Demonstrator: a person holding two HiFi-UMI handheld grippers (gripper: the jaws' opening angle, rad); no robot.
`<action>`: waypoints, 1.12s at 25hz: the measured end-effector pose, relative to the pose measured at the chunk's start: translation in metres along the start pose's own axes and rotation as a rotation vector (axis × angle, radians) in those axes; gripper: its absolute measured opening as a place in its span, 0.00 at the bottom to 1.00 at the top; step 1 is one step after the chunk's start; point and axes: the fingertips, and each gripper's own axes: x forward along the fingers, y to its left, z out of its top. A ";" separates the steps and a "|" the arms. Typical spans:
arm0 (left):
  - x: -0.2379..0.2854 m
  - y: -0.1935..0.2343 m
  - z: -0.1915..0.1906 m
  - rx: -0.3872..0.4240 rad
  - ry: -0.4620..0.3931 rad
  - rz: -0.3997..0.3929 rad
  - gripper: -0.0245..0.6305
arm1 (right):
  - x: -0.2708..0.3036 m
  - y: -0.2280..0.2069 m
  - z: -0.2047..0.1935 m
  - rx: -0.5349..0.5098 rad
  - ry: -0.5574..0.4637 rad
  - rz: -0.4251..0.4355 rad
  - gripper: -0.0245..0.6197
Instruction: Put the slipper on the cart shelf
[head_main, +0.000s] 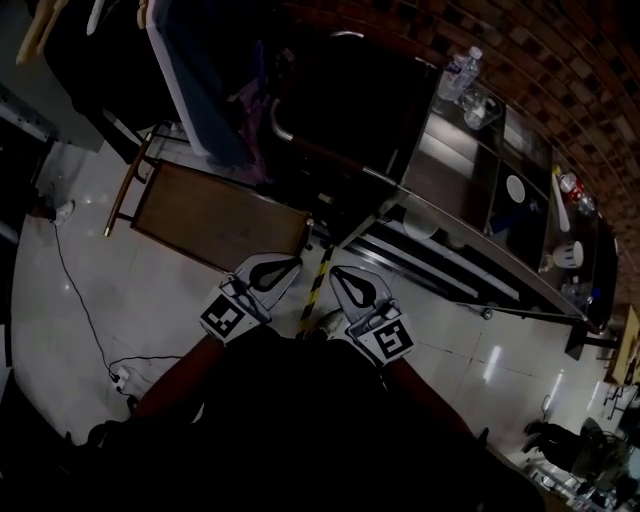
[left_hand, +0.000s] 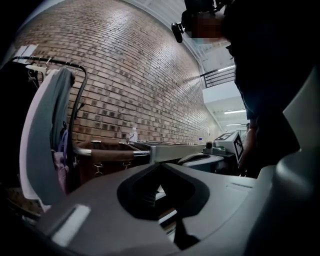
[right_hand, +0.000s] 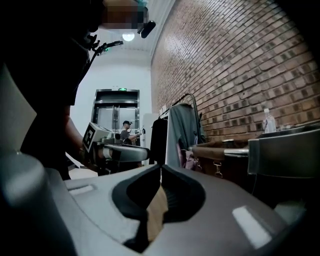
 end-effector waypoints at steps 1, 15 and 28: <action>-0.010 0.009 0.000 -0.002 -0.001 -0.004 0.04 | 0.012 0.008 0.003 0.001 0.000 -0.004 0.04; -0.155 0.137 0.002 0.017 -0.018 -0.157 0.04 | 0.178 0.108 0.030 0.046 -0.005 -0.140 0.04; -0.187 0.127 0.005 0.025 -0.031 -0.223 0.04 | 0.185 0.150 0.050 0.016 -0.021 -0.188 0.04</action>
